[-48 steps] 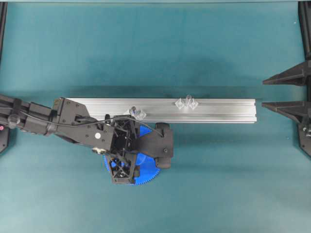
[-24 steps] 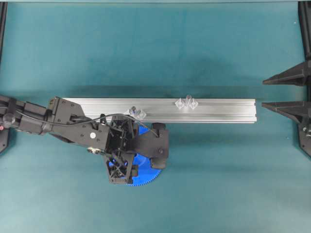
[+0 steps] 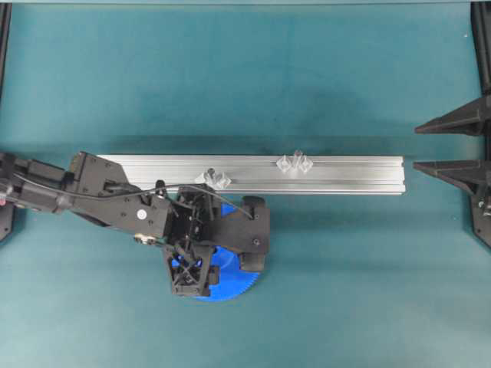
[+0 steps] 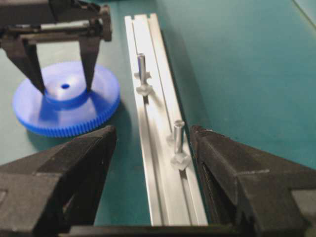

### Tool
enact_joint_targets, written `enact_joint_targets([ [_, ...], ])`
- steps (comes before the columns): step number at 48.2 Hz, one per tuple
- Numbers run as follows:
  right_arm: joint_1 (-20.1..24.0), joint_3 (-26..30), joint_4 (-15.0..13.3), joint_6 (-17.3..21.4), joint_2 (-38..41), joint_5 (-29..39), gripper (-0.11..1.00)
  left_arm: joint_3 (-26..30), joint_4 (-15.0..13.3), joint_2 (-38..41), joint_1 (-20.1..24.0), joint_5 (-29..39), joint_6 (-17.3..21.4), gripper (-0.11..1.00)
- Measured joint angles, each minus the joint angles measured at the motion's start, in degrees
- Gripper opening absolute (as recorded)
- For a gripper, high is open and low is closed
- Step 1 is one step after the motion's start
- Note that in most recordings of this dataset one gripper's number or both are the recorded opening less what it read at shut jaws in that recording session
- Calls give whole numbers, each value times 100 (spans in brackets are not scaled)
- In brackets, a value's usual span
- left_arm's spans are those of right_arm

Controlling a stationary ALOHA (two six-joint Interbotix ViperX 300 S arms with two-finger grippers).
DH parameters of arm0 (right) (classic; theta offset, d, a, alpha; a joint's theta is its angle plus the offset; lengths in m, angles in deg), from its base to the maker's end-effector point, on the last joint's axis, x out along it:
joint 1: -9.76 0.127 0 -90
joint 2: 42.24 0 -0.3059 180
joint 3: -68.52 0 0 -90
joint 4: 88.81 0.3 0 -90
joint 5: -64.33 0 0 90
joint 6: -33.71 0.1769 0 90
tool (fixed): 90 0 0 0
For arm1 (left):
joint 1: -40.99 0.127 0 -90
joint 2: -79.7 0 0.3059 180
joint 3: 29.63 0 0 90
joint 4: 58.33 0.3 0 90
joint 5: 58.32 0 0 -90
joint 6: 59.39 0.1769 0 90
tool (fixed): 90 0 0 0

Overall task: Insert the large gear onto the shaft.
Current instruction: 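Lift the blue gear and carry it over the right shaft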

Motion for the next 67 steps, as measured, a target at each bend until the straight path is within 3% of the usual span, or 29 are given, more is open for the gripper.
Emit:
enact_joint_targets([
  [23,0,-53,0,0,0,-9,72,791,-9,-211,237,668,835,79],
  [39,0,-62,0,0,9,-9,72,1556,0,-193,976,914,1995,79],
  [54,0,-79,0,0,-35,-9,72,2215,0,475,1424,914,2813,79],
  [67,0,-132,0,0,-211,-9,71,2795,0,1090,1635,923,3015,79],
])
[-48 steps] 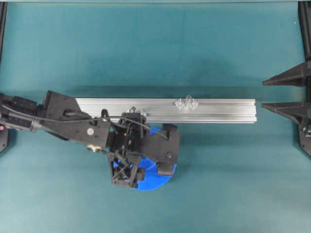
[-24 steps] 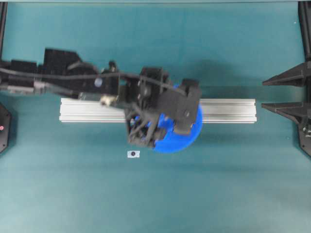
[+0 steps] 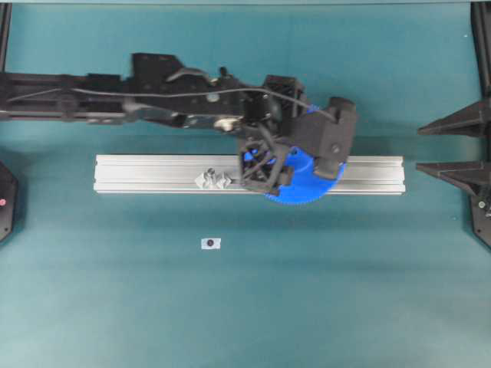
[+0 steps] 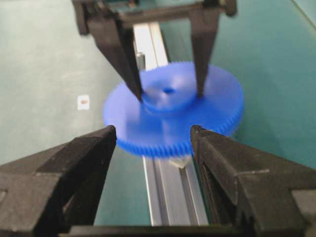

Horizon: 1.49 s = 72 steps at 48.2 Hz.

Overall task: Insert the large gear onto the shaft.
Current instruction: 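Lift the blue gear and carry it over the right shaft, then align the gear's center hole with the shaft and lower it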

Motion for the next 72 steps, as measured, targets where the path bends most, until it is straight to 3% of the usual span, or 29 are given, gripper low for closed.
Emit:
enact_joint_targets([
  [30,0,0,0,0,-105,-9,72,281,-9,281,97,97,132,79],
  [72,0,0,0,0,-105,-9,71,105,-26,220,211,264,62,79],
])
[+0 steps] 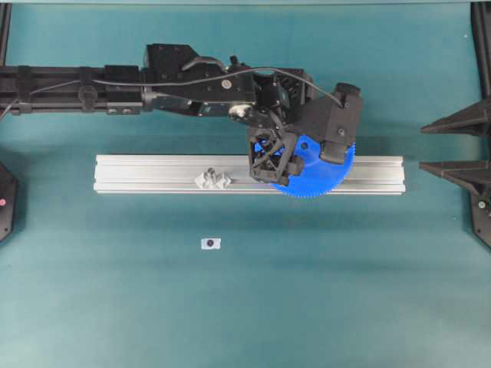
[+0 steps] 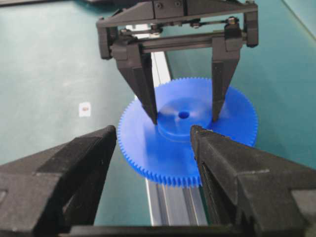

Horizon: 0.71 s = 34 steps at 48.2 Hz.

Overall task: Insert the large gear onto the shaft.
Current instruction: 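Align the gear's center hole with the shaft and lower it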

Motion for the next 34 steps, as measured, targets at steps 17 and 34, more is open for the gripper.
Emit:
enact_joint_targets([
  [17,0,0,0,0,0,0,72,-53,0,-53,44,-105,-18,79],
  [34,0,9,0,0,0,0,72,105,0,79,53,-158,0,79],
])
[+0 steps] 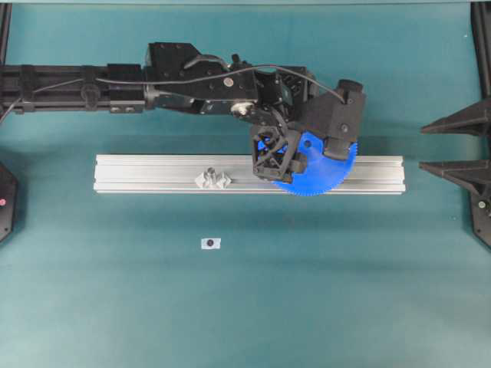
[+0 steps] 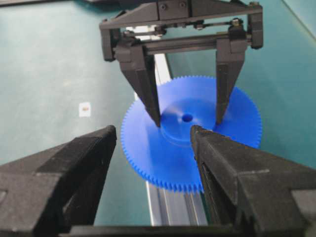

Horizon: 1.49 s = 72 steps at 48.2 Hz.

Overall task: Insert the large gear onto the shaft.
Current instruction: 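Align the gear's center hole with the shaft and lower it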

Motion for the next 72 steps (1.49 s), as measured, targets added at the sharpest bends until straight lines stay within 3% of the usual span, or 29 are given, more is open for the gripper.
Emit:
enact_joint_targets([
  [42,114,-9,0,0,0,0,71,-211,9,-132,-114,237,-272,79],
  [72,123,0,0,0,0,0,71,-229,62,-105,-448,229,-510,79],
])
